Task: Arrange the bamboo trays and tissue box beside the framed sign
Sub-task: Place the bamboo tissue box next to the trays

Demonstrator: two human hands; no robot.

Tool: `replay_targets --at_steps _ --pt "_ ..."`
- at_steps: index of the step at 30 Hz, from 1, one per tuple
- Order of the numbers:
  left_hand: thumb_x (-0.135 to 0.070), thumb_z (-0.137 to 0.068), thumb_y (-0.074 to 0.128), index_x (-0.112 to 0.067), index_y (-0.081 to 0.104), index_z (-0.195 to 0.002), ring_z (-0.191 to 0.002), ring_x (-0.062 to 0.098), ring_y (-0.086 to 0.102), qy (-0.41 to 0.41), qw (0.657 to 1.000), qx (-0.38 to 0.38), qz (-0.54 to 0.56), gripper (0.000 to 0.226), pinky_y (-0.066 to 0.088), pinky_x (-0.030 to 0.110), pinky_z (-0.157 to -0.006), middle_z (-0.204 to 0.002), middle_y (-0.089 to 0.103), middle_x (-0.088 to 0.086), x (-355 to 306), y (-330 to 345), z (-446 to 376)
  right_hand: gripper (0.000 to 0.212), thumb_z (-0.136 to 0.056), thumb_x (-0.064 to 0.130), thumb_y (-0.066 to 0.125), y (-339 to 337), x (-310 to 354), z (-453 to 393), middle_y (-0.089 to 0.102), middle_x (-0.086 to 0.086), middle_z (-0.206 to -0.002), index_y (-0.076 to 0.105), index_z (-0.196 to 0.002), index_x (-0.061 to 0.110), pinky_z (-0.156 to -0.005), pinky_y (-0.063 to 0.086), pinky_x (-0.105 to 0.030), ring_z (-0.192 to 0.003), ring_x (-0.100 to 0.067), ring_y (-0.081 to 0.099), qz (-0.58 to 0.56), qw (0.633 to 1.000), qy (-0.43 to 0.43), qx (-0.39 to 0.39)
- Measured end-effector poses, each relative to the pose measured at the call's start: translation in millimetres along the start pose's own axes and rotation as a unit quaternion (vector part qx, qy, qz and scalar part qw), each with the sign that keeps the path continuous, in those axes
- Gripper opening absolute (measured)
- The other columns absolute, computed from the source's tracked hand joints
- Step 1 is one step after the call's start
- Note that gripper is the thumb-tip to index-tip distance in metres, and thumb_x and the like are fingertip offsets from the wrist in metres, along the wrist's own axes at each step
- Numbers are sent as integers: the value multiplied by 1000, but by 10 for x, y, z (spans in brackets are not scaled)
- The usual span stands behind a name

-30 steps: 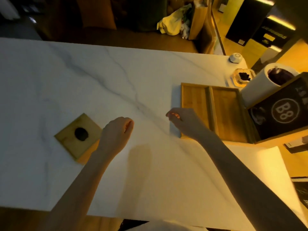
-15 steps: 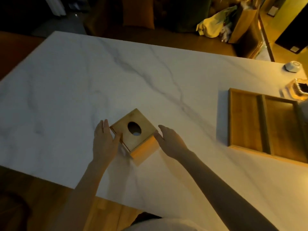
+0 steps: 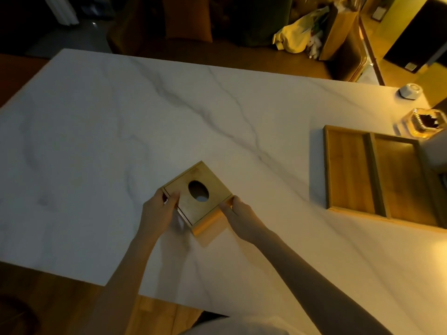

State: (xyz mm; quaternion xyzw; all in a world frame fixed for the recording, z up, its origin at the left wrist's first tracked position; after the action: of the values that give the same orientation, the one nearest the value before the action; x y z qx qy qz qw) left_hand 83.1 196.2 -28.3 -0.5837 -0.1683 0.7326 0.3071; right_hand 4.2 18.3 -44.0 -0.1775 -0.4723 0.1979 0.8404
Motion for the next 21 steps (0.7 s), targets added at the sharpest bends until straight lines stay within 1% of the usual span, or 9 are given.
replay_targets --at_steps 2,3,5,7,10,13,16,19,21 --pt "-29 -90 46 -6 58 -101 -84 19 52 13 1000 2 -13 29 40 27 -77 -89 61 4 -119 44 29 45 -95 44 31 -103 -67 52 54 -11 -97 41 -111 3 -69 41 -35 -81 -24 53 -13 1000 10 -3" --pt "-29 -90 47 -5 59 -92 -77 19 53 21 1000 3 -23 27 41 26 -69 -77 60 4 -187 72 47 45 -94 44 32 -166 -110 85 54 -10 -98 42 -111 3 -70 41 -34 -83 -24 53 -19 1000 15 -8" --pt "-28 -89 48 -6 54 -72 -58 17 47 44 998 7 -42 29 34 24 -53 -56 49 0 -372 140 99 45 -93 45 34 -319 -209 167 56 -11 -99 43 -110 5 -70 42 -37 -84 -25 55 -33 999 23 -33" --pt "-28 -89 49 -8 50 -63 -49 13 40 72 996 19 -56 33 29 24 -48 -48 41 -2 -579 248 162 42 -92 47 37 -523 -323 271 59 -12 -96 45 -104 8 -67 43 -37 -80 -25 56 -51 995 32 -74" --pt "-29 -88 50 -1 57 -72 -47 13 38 115 991 42 -53 34 30 24 -48 -47 39 -1 -888 463 270 41 -89 47 45 -854 -502 446 58 -9 -97 47 -107 10 -71 45 -37 -83 -23 55 -88 986 37 -134" --pt "-27 -89 49 -5 54 -70 -45 9 38 171 982 56 -46 29 34 11 -42 -46 39 -5 -1248 762 422 44 -87 44 50 -1207 -714 695 60 -7 -105 48 -115 11 -84 49 -42 -94 -22 57 -109 974 23 -196" --pt "-25 -90 47 -11 49 -69 -44 6 38 225 971 65 -40 25 35 1 -43 -47 39 -10 -1609 1122 605 38 -88 41 50 -1540 -974 1020 61 -7 -101 48 -114 13 -81 50 -39 -92 -22 57 -116 961 25 -248" --pt "-25 -90 47 -14 48 -72 -42 4 37 266 960 86 -29 21 34 1 -42 -49 39 -14 -1921 1529 800 41 -89 39 50 -1856 -1276 1343 57 0 -103 46 -120 13 -76 47 -31 -89 -16 53 -124 947 37 -294" --pt "-25 -91 46 -15 48 -74 -42 3 36 279 954 107 -20 19 34 2 -41 -49 38 -14 -2092 1812 943 44 -88 40 50 -2045 -1517 1546 55 -2 -110 44 -121 11 -78 43 -31 -95 -17 51 -125 939 61 -315"
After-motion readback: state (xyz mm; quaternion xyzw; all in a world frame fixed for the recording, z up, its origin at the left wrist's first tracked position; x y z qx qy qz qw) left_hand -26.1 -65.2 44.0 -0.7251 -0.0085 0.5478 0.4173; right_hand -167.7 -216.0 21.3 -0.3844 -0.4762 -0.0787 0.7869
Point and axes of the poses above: each hand's wrist, its own z-axis away from the middle knuckle, its own y-axis out of the palm, x = y × z, the point moved 6 cm from there along -z, towards the middle knuckle
